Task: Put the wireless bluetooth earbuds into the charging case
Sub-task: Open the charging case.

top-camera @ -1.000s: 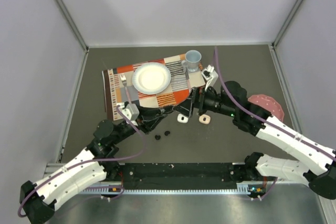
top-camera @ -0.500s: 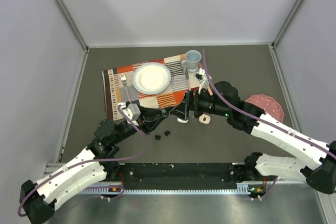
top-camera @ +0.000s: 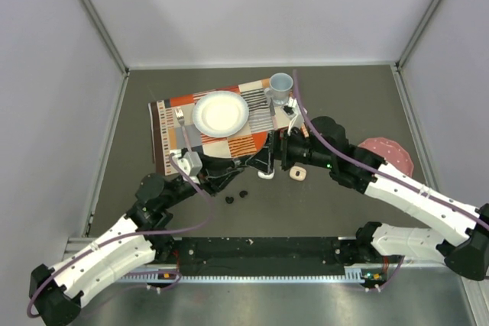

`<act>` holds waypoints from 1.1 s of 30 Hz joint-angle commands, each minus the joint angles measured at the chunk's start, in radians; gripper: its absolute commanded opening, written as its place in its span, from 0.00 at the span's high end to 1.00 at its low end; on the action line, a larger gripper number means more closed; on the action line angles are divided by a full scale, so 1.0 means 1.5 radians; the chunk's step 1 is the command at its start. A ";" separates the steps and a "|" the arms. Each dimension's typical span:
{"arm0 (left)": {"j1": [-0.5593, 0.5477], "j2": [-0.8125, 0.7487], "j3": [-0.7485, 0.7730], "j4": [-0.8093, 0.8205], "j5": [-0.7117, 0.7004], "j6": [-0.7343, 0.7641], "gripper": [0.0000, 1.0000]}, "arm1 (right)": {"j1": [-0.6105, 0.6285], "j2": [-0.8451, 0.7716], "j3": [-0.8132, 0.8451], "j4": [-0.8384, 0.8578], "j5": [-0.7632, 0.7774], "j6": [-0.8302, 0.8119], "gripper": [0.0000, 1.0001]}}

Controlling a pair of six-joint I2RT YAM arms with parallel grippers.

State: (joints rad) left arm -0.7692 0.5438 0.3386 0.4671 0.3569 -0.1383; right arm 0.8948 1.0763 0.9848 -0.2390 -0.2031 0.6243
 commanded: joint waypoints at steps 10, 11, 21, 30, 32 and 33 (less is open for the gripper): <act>-0.008 -0.047 0.017 0.052 0.098 -0.015 1.00 | 0.004 0.020 0.051 0.043 0.034 0.012 0.07; -0.008 -0.050 0.015 0.051 0.093 -0.015 1.00 | 0.005 0.020 0.052 0.044 0.035 0.010 0.07; -0.007 -0.116 -0.018 -0.012 -0.026 0.014 1.00 | 0.000 0.001 0.077 0.061 0.053 -0.002 0.05; -0.008 -0.190 -0.030 -0.100 -0.126 0.042 1.00 | -0.007 -0.022 0.083 0.042 0.086 0.000 0.05; -0.008 -0.207 -0.026 -0.120 -0.150 0.048 1.00 | -0.018 -0.018 0.073 0.033 0.100 0.004 0.05; -0.008 -0.226 -0.018 -0.145 -0.158 0.054 1.00 | -0.024 -0.014 0.068 0.021 0.100 0.006 0.05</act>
State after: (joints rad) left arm -0.7780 0.2695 0.2996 0.3134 0.2111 -0.0952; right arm 0.8864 1.0664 1.0565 -0.1860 -0.1040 0.6373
